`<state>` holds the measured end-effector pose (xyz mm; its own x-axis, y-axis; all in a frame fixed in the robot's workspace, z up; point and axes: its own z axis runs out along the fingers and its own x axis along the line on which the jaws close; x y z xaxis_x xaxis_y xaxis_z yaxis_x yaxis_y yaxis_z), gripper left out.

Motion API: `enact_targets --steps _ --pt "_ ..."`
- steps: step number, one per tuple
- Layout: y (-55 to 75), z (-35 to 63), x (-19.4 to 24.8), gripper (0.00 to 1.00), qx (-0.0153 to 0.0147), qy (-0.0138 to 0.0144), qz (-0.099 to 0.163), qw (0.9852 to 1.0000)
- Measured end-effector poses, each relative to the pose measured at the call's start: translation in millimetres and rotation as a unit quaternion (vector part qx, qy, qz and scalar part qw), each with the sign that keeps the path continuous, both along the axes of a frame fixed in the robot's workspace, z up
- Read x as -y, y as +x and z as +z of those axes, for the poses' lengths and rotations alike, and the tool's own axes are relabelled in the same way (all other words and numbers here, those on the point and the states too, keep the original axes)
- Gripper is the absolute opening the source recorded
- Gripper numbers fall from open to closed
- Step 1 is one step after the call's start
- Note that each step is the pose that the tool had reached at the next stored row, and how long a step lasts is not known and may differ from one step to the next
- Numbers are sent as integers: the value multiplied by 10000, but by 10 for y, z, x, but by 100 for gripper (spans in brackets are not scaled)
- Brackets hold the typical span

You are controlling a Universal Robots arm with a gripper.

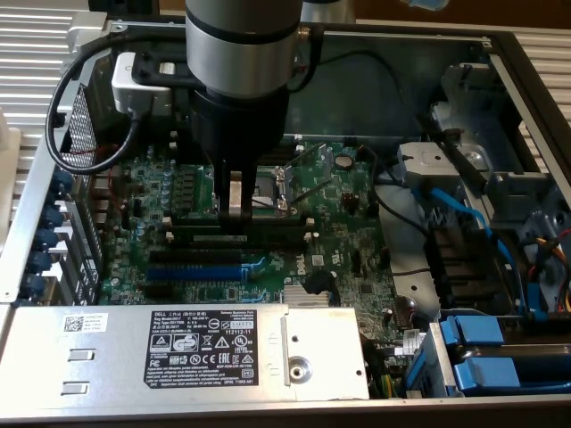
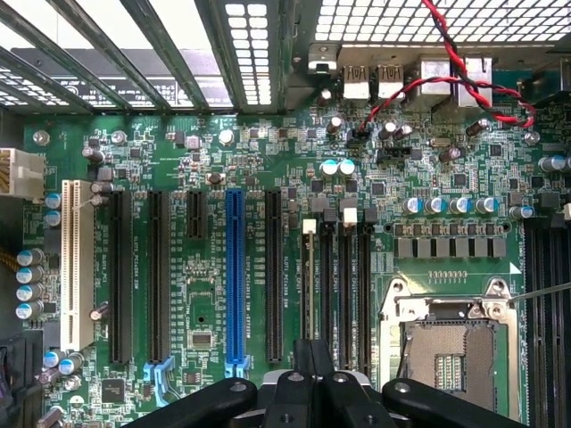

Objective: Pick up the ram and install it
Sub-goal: 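Press down the ram until it locks into place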

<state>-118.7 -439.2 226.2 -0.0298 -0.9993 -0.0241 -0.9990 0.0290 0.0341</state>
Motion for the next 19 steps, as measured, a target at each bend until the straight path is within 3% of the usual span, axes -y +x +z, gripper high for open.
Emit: enact_targets --steps 19 --pt "0 18 -1 11 3 5 -1 10000"
